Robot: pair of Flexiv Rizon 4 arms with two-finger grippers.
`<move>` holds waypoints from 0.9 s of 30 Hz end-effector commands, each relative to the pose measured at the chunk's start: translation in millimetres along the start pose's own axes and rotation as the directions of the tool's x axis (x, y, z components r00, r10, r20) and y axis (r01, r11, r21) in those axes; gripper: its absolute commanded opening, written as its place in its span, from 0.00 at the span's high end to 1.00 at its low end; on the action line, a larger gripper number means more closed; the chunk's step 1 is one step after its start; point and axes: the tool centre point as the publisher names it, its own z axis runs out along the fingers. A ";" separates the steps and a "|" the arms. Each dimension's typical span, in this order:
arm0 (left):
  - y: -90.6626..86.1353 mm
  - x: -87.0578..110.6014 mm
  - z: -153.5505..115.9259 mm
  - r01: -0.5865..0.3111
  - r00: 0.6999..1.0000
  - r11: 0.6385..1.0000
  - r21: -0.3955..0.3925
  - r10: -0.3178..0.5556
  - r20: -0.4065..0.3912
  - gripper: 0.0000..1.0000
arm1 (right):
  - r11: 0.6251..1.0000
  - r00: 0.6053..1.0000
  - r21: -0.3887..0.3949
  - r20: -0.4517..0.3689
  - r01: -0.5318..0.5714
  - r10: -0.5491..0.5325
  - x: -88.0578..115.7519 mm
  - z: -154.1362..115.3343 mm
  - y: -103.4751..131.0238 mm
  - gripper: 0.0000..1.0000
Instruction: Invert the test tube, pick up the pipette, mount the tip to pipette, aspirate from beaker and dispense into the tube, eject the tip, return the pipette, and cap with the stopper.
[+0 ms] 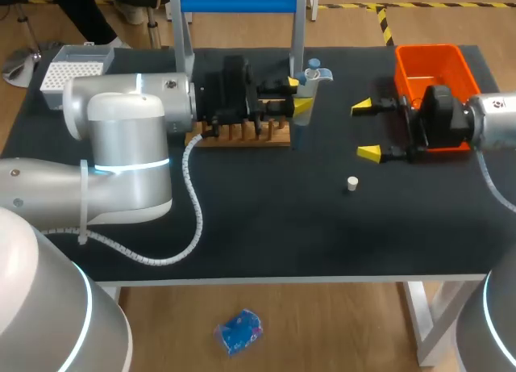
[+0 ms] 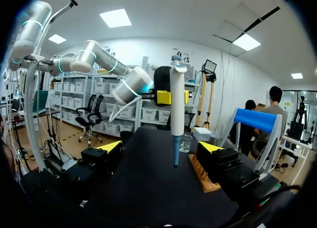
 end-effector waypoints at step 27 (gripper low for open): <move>-15.6 -0.2 -130.3 -0.019 0.923 0.999 -0.050 0.037 0.382 1.00 | 1.000 1.000 0.000 -0.002 0.000 0.000 -0.3 -0.5 -0.4 0.00</move>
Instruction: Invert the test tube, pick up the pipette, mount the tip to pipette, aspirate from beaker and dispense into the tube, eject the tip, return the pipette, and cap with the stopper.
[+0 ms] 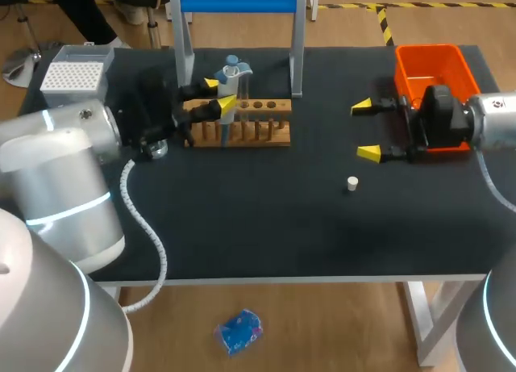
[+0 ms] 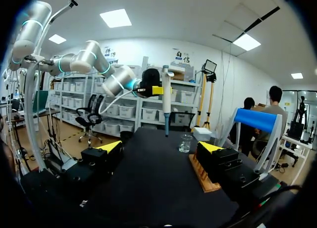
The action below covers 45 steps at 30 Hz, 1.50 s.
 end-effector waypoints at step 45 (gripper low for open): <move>2.4 -144.8 -90.5 -0.020 0.901 0.996 -0.092 0.058 0.431 1.00 | 1.000 1.000 0.000 -0.001 0.000 0.000 -0.1 -0.5 -0.2 0.00</move>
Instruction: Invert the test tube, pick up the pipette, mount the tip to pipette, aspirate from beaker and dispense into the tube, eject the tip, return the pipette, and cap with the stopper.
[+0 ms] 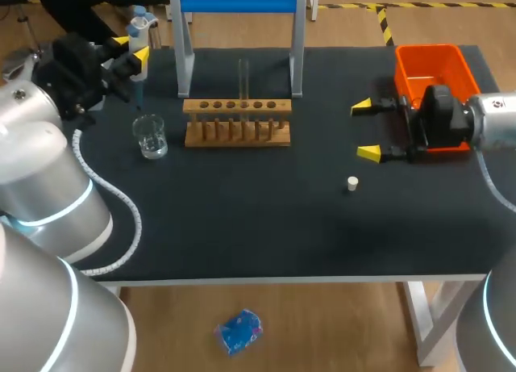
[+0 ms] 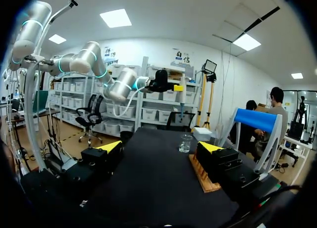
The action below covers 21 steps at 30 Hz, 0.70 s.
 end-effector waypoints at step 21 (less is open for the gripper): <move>5.0 -59.7 8.5 -0.074 0.996 0.997 -0.002 0.074 -0.054 1.00 | 1.000 1.000 0.000 -0.001 0.000 0.000 0.0 -0.5 -0.1 0.00</move>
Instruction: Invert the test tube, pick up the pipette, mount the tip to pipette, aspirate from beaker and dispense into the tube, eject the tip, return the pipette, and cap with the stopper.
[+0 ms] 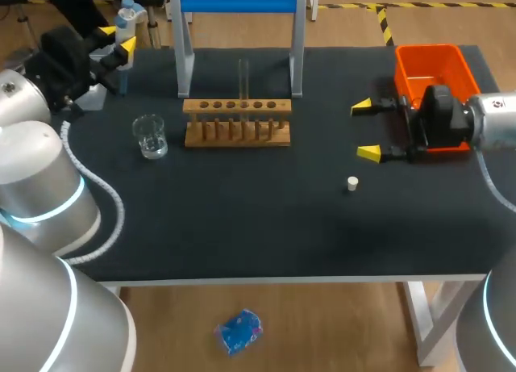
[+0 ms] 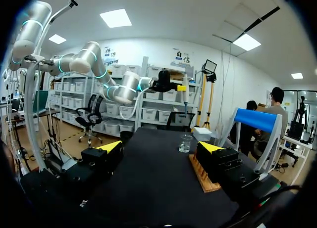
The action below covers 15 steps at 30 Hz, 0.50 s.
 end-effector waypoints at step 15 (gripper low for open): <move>3.4 -70.5 110.1 0.039 0.987 0.999 0.030 -0.033 -0.158 1.00 | 1.000 1.000 0.000 -0.001 0.000 0.000 0.0 -0.5 -0.1 0.00</move>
